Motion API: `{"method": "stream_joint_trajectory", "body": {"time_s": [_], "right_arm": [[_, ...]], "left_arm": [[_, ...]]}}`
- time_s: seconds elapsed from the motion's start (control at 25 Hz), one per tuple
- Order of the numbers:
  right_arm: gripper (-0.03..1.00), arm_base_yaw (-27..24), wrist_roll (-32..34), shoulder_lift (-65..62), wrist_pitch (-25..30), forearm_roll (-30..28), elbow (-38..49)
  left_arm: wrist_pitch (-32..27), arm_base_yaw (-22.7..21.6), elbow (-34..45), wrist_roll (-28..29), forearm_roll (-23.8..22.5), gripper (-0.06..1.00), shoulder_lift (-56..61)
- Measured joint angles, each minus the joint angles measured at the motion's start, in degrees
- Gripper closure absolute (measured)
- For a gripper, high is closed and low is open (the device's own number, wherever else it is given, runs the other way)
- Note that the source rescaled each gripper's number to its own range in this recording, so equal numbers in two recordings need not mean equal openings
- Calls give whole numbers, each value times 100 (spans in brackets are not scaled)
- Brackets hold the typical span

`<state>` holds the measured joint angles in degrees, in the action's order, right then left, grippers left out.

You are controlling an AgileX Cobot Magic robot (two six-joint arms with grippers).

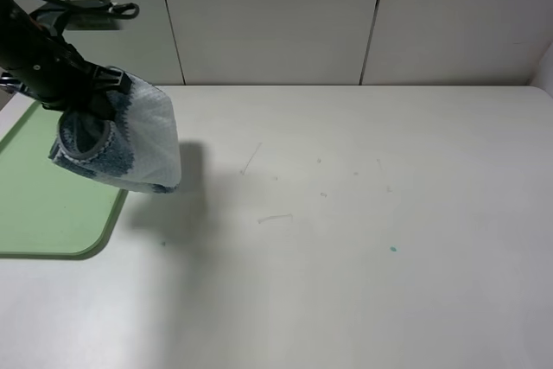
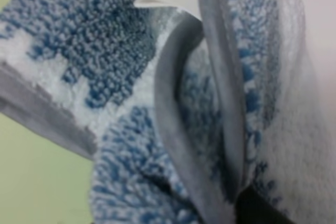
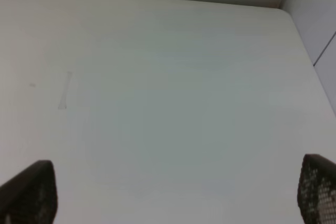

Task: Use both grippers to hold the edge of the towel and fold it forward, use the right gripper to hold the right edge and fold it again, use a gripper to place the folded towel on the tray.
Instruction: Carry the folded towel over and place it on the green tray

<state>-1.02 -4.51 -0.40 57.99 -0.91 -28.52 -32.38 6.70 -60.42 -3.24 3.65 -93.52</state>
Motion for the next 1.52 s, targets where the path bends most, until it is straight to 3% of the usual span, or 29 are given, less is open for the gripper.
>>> {"method": "stream_joint_trajectory", "body": {"time_s": [0.32, 0.48, 0.8, 1.08, 1.16, 1.28, 1.32, 1.52], "right_arm": [[-3, 0, 0, 0, -5, 0, 0], [-3, 0, 0, 0, -5, 0, 0], [-3, 0, 0, 0, -5, 0, 0], [-3, 0, 0, 0, -5, 0, 0], [-3, 0, 0, 0, -5, 0, 0], [-3, 0, 0, 0, -5, 0, 0], [-3, 0, 0, 0, -5, 0, 0], [-3, 0, 0, 0, -5, 0, 0]], "left_arm": [[230, -890, 51, -260, 2, 75, -15], [633, -1185, 51, -351, 2, 75, -253], [1192, -1413, 51, -363, -9, 75, -842], [1285, -1460, 51, -384, -15, 75, -942], [1323, -1460, 51, -384, -19, 63, -942], [1377, -1502, 51, -289, -19, 16, -942], [1377, -1511, 51, -273, -19, 8, -942], [1359, -1530, 51, -264, -116, -4, -942]]}}
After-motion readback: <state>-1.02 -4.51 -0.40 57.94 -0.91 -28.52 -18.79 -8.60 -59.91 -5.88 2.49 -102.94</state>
